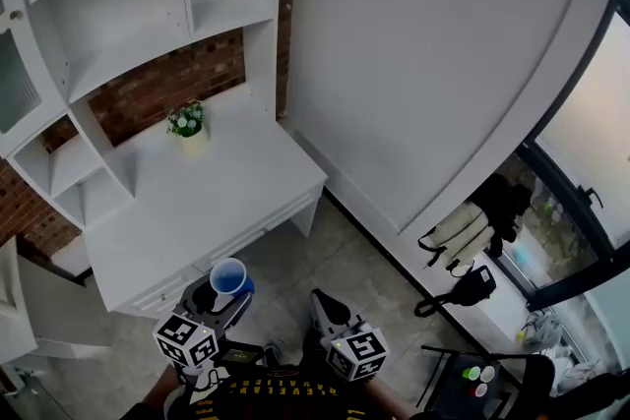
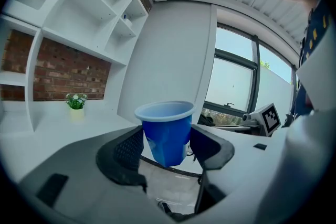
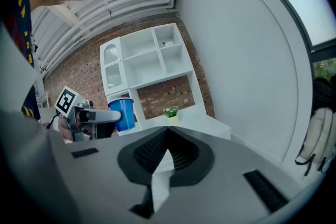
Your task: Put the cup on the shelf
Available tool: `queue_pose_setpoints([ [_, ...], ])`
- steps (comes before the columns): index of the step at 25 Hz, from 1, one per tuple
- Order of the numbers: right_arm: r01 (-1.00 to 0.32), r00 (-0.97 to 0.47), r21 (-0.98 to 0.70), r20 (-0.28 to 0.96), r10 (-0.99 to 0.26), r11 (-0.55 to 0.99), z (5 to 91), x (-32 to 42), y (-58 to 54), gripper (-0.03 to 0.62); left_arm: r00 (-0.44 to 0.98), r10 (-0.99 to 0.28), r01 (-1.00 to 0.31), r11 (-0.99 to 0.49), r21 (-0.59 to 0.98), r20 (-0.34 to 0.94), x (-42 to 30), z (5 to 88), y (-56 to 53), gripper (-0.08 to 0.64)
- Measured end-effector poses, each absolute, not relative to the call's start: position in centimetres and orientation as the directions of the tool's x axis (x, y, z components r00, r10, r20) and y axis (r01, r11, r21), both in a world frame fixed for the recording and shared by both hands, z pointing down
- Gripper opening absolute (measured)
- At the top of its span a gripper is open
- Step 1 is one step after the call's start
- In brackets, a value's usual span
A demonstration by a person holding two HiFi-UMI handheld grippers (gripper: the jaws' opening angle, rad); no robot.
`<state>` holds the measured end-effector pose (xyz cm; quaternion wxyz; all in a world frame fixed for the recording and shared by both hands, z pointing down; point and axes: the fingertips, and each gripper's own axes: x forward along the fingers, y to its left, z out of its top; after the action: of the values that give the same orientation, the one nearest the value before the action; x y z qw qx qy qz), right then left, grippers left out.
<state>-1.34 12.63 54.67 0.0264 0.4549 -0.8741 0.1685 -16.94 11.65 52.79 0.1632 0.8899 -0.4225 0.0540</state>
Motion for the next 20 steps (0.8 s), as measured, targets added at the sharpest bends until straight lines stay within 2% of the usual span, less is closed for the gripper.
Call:
queue_pose_setpoints([
  [6, -0.767, -0.625, -0.312, 0.167, -0.763, 0.560, 54.8, 1.4, 6.9, -0.008, 0.587, -0.773, -0.808, -0.545, 0.223, 0.241, -14.8, 52.3, 6.9, 0.278],
  [20, -0.690, -0.717, -0.277, 0.129, -0.685, 0.669, 52.6, 8.2, -7.5, -0.008, 0.439, -0.878, -0.898, -0.421, 0.129, 0.192, -10.1, 47.9, -6.0, 0.278],
])
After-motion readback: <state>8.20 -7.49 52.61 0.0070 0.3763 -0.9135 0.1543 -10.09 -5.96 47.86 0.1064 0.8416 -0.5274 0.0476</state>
